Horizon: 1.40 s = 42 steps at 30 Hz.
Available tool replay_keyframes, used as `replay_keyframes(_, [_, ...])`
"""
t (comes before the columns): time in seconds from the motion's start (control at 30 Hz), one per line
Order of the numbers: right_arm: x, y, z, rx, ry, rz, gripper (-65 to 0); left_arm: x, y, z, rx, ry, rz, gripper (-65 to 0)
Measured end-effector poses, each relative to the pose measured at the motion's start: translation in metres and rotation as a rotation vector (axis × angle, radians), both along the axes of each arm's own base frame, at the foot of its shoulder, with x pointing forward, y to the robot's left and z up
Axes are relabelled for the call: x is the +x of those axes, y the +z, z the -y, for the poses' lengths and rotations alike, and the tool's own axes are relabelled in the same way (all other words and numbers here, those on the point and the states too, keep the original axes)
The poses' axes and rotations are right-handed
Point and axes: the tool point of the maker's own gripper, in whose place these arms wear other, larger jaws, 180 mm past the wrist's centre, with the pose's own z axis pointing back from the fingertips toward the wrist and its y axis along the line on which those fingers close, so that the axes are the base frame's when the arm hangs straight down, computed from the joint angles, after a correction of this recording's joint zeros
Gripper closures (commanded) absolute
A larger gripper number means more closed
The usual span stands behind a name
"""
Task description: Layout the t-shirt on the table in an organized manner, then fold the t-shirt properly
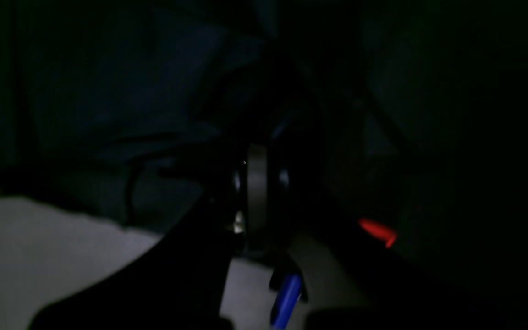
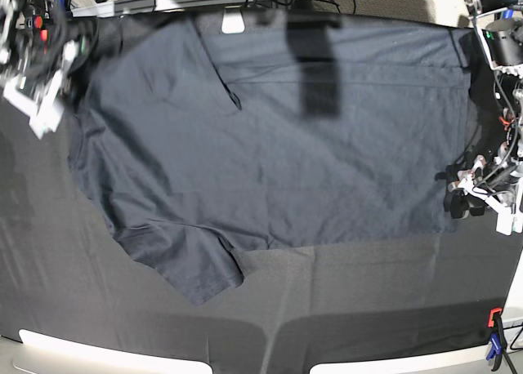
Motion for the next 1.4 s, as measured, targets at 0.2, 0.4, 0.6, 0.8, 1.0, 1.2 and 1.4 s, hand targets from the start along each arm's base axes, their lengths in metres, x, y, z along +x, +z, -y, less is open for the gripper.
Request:
replay_keyframes(0.2, [-0.034, -0.011, 0.001, -0.001, -0.003, -0.085, 0.0, 0.0, 0.0, 0.0, 0.0, 0.0, 0.0, -26.7])
replay_keyframes(0.4, [-0.032, -0.01, 0.001, -0.002, -0.002, -0.082, -2.2, 0.0, 0.0, 0.0, 0.0, 0.0, 0.0, -26.7])
replay_keyframes(0.6, [-0.032, -0.01, 0.002, -0.005, -0.001, -0.081, -20.0, 0.0, 0.0, 0.0, 0.0, 0.0, 0.001, -26.7])
replay_keyframes(0.8, [-0.025, -0.001, 0.001, -0.02, 0.018, -0.051, -20.0, 0.0, 0.0, 0.0, 0.0, 0.0, 0.001, -26.7])
replay_keyframes(1.0, [0.045, 0.042, -0.006, 0.016, 0.009, 0.262, -20.0, 0.002, 0.001, -0.005, 0.045, 0.007, 0.014, -26.7])
replay_keyframes(1.2, [0.099, 0.076, -0.025, 0.128, -0.017, 0.454, -20.0, 0.006, -0.013, -0.018, 0.087, 0.07, 0.005, -26.7])
replay_keyframes(1.4, [0.107, 0.082, -0.029, 0.152, -0.02, 0.477, -20.0, 0.033, -0.038, -0.02, 0.003, 0.118, -0.08, -26.7])
